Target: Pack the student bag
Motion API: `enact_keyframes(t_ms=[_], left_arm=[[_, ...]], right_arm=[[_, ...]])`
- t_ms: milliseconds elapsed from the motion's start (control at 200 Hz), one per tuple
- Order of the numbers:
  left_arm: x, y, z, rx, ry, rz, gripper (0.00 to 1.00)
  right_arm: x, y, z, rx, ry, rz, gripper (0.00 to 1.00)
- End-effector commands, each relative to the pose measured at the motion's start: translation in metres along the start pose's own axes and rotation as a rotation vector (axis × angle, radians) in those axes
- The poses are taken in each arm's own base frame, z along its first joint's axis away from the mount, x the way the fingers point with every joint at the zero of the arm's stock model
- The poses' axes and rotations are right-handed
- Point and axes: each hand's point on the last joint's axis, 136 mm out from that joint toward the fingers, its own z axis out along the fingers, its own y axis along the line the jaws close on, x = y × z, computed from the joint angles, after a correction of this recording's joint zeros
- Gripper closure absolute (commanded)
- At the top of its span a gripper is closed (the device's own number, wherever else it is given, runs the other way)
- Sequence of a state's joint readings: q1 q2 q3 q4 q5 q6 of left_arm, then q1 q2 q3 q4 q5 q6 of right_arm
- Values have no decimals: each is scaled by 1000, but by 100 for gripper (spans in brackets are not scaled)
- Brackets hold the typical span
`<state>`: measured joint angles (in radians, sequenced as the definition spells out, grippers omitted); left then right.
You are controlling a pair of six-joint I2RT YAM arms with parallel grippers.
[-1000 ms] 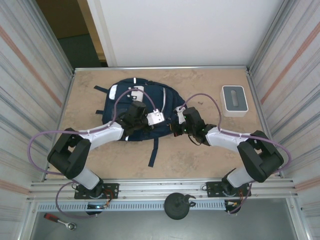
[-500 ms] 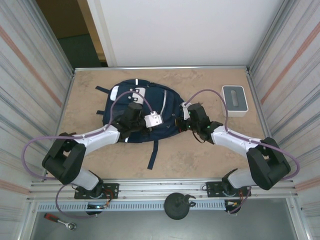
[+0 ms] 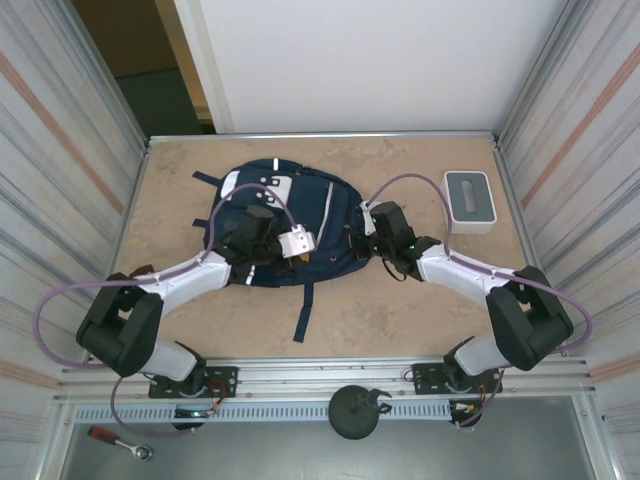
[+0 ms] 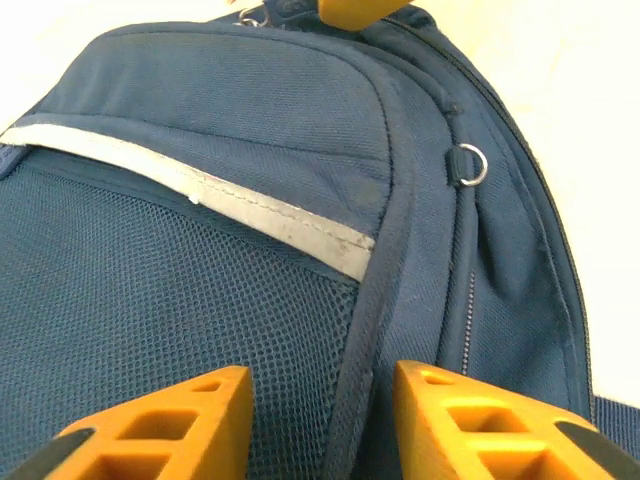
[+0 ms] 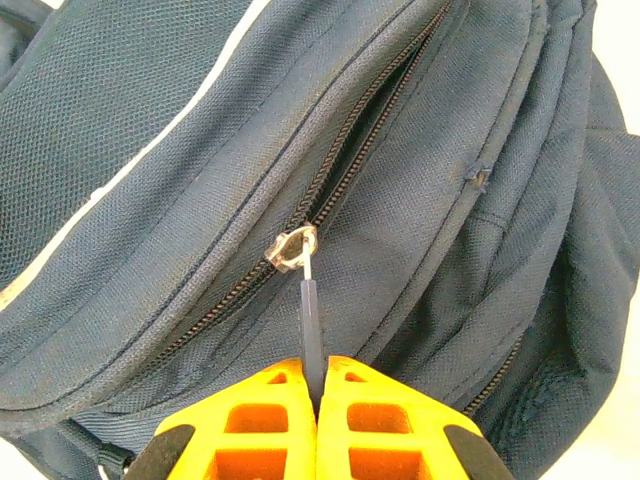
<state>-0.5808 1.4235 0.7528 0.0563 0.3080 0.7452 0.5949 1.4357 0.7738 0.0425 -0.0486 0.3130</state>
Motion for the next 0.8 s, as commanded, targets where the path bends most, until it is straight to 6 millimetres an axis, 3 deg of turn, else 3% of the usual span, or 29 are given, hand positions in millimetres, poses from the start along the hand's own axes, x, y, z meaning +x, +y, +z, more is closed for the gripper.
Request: enact_keyframes(t_ms=[0,115,235,461,611,741,792], left_arm=[[-25,-3,-10,-37,-12,42,47],[-45,-4,-5,-89,-22,101,41],[-58,-1,9,-105,-28,126,40],[-60,0,44,-80,5,155,44],[-60,4,51,-105,-8,162,67],[-65,-8,39,-51,-86,179,98],[-67,-14,31,-25,-131,181,100]], right_arm=[[-10,6,-11,-5,-78,27,100],[-8,10,-14,-11,-89,24,100],[-8,12,-17,-19,-98,27,100],[-8,16,-18,-28,-103,32,100],[-3,10,-15,-3,-100,30,100],[2,-11,-10,66,-88,24,100],[2,-19,-8,90,-84,32,100]])
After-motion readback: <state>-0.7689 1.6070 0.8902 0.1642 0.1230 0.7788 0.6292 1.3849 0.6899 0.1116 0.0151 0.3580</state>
